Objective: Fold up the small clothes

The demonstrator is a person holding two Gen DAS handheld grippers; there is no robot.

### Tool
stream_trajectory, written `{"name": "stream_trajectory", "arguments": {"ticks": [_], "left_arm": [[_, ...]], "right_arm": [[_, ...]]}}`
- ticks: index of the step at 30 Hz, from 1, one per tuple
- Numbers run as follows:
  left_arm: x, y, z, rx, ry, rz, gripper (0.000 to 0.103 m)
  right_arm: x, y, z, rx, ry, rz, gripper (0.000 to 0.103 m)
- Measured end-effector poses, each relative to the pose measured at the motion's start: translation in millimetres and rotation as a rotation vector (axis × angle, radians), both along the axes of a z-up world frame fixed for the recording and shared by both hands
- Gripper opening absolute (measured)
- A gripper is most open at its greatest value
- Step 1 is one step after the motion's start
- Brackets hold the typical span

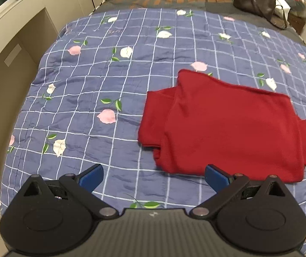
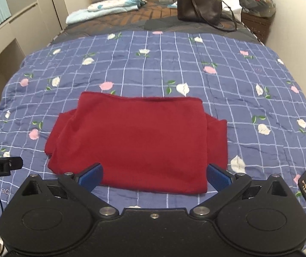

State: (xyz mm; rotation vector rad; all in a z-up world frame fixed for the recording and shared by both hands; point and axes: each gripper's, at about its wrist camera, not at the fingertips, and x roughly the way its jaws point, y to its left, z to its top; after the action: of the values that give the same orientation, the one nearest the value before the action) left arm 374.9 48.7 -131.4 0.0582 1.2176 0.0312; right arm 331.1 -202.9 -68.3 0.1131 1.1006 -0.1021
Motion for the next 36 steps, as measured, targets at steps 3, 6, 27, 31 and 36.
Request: {"name": "stream_trajectory", "arguments": {"ticks": [3,6,27,31,36], "left_arm": [[11.4,7.2,-12.2,0.005,0.023,-0.001,0.103],[21.9,12.0,-22.5,0.000,0.042,0.002,0.103],[78.7,29.6,-82.8,-0.021,0.126,0.035,0.103],[84.8,32.4,-90.1,-0.024,0.129,0.034,0.103],[85.3,40.3,-112.4,-0.127,0.166,0.038,0.103]], "right_arm": [[9.7,12.6,-17.4,-0.004,0.052,0.006,0.102],[16.4,29.0,-36.9,-0.014,0.111,0.038,0.102],[106.8,69.8,-122.6,-0.187,0.212,0.175,0.102],[123.5,74.1,-140.5,-0.259,0.168,0.229,0.102],[130.6,77.1,-170.3,-0.298,0.183,0.284,0.102]]}}
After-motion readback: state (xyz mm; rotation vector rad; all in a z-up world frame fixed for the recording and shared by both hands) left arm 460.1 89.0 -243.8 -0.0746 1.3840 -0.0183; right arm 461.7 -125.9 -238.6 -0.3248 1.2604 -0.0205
